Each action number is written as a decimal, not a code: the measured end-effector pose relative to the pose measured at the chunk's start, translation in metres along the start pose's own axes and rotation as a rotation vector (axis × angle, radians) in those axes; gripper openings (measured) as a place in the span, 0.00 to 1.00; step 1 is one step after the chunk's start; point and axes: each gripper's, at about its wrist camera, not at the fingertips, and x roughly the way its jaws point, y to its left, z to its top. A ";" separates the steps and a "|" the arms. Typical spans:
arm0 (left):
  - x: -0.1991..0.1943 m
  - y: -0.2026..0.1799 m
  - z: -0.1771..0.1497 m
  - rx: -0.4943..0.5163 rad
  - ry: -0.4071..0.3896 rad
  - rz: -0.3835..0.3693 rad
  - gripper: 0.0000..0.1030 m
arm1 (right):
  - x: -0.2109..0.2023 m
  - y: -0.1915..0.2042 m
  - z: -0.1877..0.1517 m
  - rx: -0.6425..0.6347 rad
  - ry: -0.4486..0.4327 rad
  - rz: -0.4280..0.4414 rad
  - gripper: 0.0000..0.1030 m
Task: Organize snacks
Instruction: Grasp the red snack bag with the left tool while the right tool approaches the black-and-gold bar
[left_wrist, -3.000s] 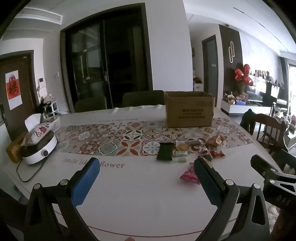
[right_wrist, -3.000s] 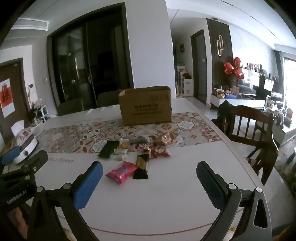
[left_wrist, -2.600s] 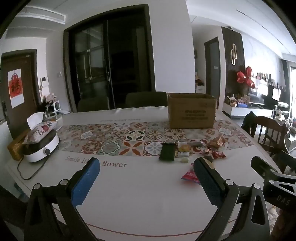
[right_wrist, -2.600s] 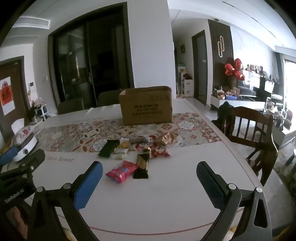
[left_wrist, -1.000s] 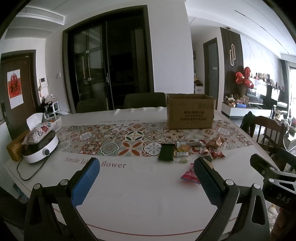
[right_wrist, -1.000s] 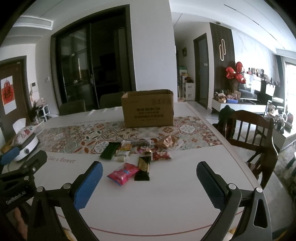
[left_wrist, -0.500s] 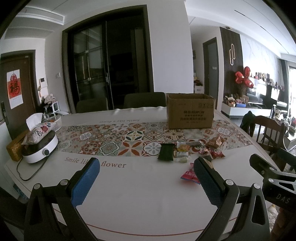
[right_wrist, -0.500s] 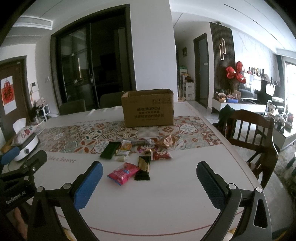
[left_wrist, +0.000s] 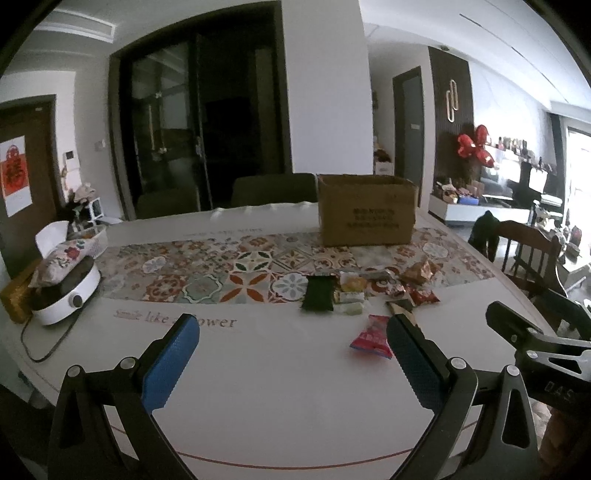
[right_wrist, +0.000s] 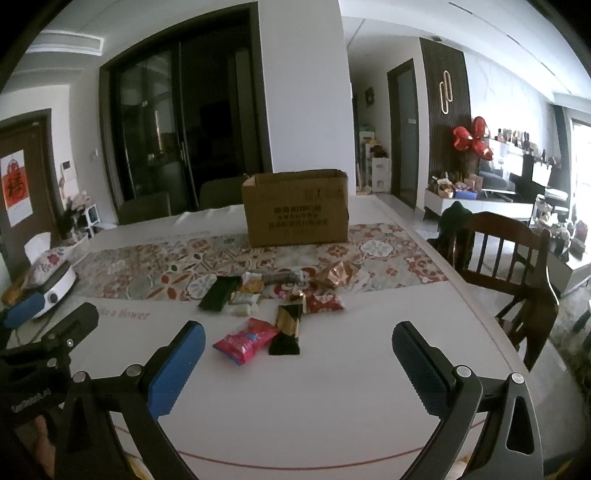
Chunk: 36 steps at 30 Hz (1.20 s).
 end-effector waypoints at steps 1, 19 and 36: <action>0.002 0.000 -0.001 0.003 0.002 -0.004 1.00 | 0.002 0.000 -0.001 -0.001 0.004 0.002 0.99; 0.080 -0.030 -0.010 0.168 0.112 -0.123 0.91 | 0.077 -0.007 -0.012 -0.046 0.141 0.005 0.92; 0.152 -0.065 -0.023 0.243 0.246 -0.299 0.66 | 0.141 -0.019 -0.025 -0.044 0.309 0.067 0.64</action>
